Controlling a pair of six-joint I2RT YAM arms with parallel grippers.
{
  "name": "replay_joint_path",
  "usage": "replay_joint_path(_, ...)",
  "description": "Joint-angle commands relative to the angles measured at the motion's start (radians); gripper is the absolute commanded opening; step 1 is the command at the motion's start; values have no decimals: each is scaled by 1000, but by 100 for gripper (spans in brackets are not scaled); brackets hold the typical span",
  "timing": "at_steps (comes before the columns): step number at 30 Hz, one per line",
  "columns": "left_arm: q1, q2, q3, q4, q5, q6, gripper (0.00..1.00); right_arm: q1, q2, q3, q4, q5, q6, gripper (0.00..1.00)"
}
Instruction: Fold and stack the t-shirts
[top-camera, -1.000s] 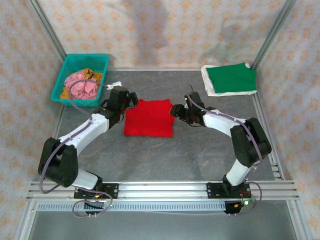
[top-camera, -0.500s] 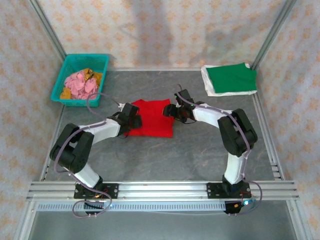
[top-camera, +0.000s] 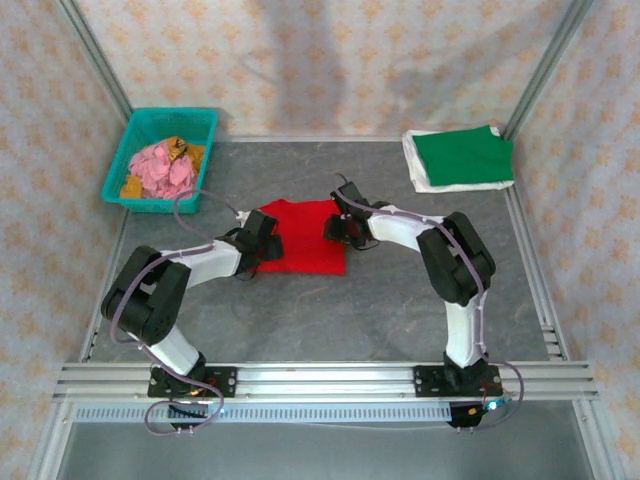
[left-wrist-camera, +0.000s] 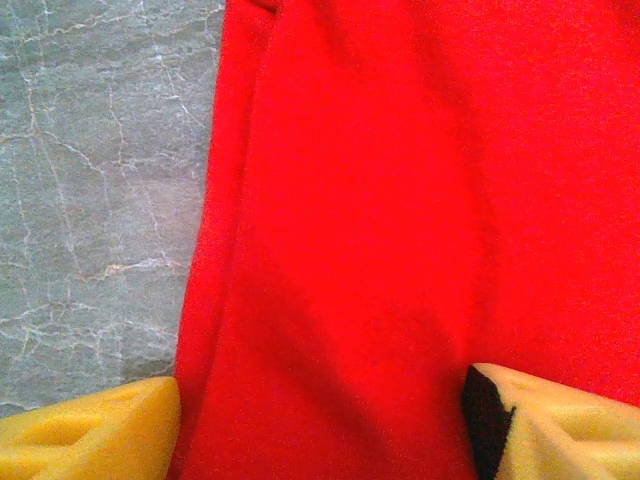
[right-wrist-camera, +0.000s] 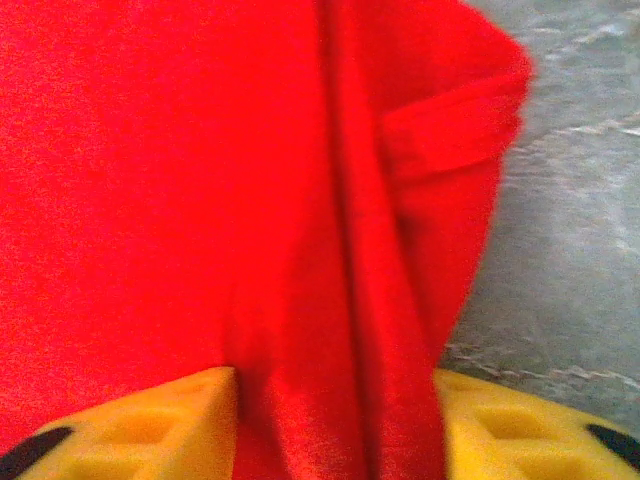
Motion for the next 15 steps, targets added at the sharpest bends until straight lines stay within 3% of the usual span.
replay_joint_path(1, 5, -17, -18, 16, -29, -34, 75, 32, 75, 4, 111, -72, 28, 33)
replay_joint_path(6, 5, -100, -24, -9, -37, -53, 75, 2, 33, -24, 169, -90, 31, 1)
replay_joint_path(11, 5, -310, -51, -34, -55, -82, 78, -102, 30, -3, 163, -244, -29, 0)
replay_joint_path(15, 4, -460, -43, -94, -28, -80, 79, -182, 45, 127, -79, -225, -221, 0)
